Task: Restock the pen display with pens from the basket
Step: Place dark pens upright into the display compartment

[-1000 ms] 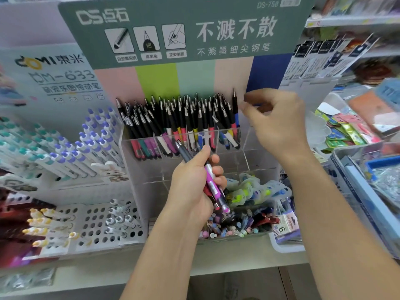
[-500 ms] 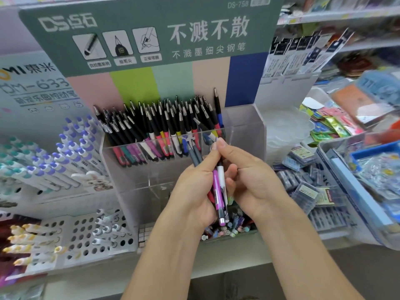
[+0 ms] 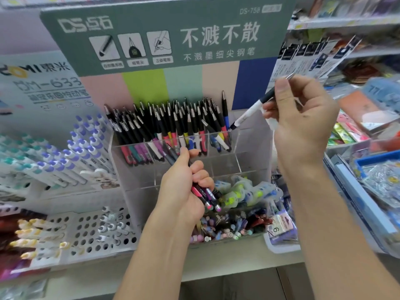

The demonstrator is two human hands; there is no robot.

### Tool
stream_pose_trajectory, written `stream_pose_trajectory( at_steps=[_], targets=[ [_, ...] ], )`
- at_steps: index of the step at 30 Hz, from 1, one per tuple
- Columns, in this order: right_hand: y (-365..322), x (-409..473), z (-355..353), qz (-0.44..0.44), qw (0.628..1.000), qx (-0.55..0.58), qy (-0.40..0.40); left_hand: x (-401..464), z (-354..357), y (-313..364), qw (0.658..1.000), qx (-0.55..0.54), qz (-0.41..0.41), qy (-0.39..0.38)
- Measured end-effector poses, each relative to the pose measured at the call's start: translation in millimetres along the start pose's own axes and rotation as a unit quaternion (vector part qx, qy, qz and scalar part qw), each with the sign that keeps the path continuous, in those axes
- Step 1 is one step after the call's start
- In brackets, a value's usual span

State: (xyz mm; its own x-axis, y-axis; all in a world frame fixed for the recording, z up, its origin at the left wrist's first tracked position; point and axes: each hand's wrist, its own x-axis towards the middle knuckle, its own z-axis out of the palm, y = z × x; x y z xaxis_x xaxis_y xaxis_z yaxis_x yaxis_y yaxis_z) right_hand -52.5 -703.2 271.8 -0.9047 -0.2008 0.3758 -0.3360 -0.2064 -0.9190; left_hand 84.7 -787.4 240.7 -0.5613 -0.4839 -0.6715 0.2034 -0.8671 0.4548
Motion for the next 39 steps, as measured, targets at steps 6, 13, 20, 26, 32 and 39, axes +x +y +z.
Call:
stream_pose_trajectory(
  at_steps=[6, 13, 20, 26, 32, 39],
  targets=[
    [11, 29, 18, -0.104, 0.98, -0.135, -0.104, -5, -2, 1, 0.999, 0.01, 0.018, -0.032],
    [47, 25, 35, -0.008, 0.936, -0.258, -0.241, -10, -7, 5, 0.999, 0.014, 0.012, -0.032],
    [40, 28, 23, 0.046, 0.94, -0.246, -0.23, -14, -6, 6, 0.999, 0.012, -0.012, -0.048],
    [19, 5, 10, 0.019, 0.957, -0.244, -0.154, -12, 3, -1, 0.997, 0.026, -0.007, -0.076],
    [4, -49, 2, 0.253, 0.923, -0.125, -0.261, -10, 7, -9, 0.984, 0.139, 0.004, -0.113],
    [8, -43, -15, 0.432, 0.864, 0.032, -0.258, -16, 6, -14, 0.96, 0.234, -0.012, -0.153]
  ],
)
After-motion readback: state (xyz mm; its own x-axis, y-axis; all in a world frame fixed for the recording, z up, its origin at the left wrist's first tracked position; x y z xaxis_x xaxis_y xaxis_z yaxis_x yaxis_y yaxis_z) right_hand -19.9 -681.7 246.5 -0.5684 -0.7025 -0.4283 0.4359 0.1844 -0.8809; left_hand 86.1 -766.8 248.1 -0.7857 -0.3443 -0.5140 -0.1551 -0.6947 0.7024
